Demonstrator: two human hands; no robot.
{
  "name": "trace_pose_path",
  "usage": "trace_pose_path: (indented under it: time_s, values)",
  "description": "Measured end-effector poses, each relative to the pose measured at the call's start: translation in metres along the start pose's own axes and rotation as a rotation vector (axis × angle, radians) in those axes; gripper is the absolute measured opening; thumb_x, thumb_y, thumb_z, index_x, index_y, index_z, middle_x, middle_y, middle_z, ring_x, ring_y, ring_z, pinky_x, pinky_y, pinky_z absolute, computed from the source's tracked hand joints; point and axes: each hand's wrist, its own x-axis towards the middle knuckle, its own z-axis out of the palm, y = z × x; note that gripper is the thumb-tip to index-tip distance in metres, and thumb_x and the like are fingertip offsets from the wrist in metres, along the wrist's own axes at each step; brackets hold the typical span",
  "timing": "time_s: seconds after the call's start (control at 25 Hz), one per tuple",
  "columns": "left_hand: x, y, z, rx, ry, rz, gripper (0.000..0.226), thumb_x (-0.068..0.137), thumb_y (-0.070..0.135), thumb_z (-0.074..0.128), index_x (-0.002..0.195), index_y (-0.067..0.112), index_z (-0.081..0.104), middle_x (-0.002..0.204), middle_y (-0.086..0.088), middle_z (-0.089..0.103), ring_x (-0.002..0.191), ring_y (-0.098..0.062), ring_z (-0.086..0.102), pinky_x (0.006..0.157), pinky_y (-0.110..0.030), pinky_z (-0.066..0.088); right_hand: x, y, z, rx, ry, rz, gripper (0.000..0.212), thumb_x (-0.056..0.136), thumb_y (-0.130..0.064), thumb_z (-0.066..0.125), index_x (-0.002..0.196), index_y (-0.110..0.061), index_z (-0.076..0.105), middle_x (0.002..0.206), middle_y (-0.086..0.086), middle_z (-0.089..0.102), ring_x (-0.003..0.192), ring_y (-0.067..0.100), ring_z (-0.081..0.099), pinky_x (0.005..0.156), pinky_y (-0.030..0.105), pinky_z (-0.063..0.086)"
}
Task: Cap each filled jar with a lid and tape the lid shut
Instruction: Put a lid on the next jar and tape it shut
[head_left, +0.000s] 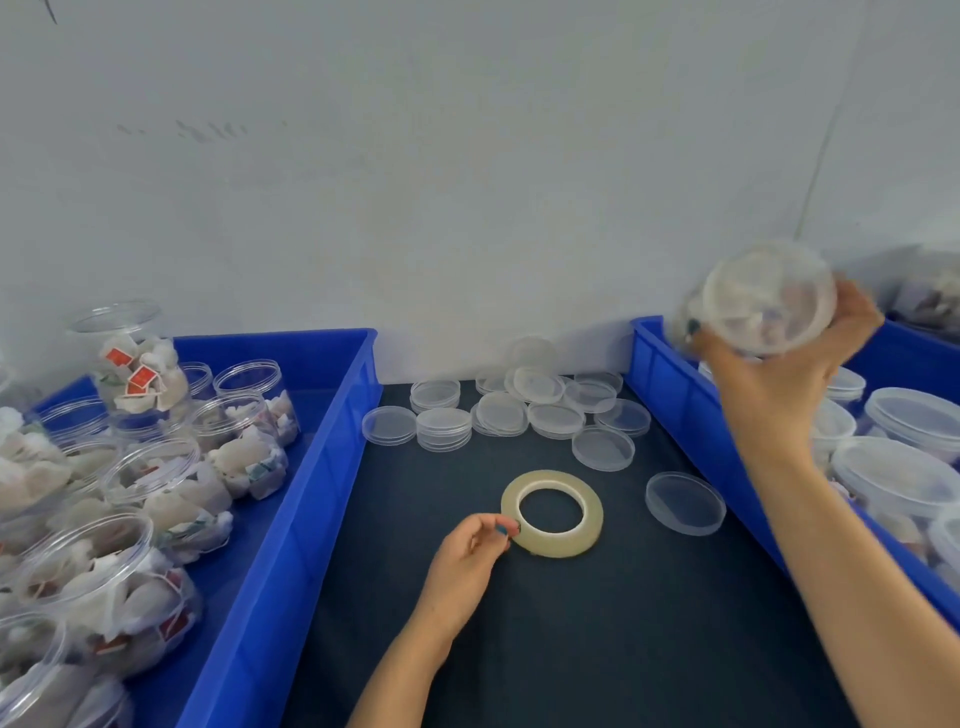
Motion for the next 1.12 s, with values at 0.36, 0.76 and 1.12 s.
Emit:
trace_pose_path:
  time_s: [0.36, 0.76, 1.12]
  values:
    - [0.003, -0.006, -0.003, 0.204, -0.031, 0.042, 0.020, 0.102, 0.022, 0.052, 0.101, 0.034, 0.068, 0.100, 0.038, 0.064, 0.101, 0.017, 0.057, 0.081, -0.006, 0.042, 0.115, 0.096, 0.045, -0.545, -0.291, 0.239, 0.092, 0.069, -0.038, 0.084, 0.143, -0.016, 0.033, 0.140, 0.007, 0.050, 0.121, 0.036, 0.054, 0.090, 0.041, 0.046]
    - [0.005, -0.014, -0.004, 0.270, -0.010, 0.087, 0.021, 0.098, 0.019, 0.057, 0.095, 0.036, 0.069, 0.102, 0.022, 0.071, 0.096, 0.001, 0.064, 0.090, -0.020, 0.049, 0.118, 0.143, 0.037, -0.959, -0.703, 0.284, 0.073, 0.089, -0.049, 0.067, 0.146, -0.032, 0.025, 0.137, 0.024, 0.039, 0.092, 0.040, 0.056, 0.074, 0.043, 0.046]
    - [0.000, -0.010, -0.004, 0.283, -0.021, 0.071, 0.026, 0.098, 0.018, 0.054, 0.092, 0.039, 0.068, 0.103, 0.030, 0.066, 0.099, 0.010, 0.060, 0.078, -0.005, 0.042, 0.105, 0.146, 0.038, -1.450, -0.857, 0.242, 0.058, 0.102, -0.054, 0.028, 0.152, -0.027, 0.031, 0.161, 0.023, 0.016, 0.149, 0.042, 0.010, 0.116, 0.064, 0.005]
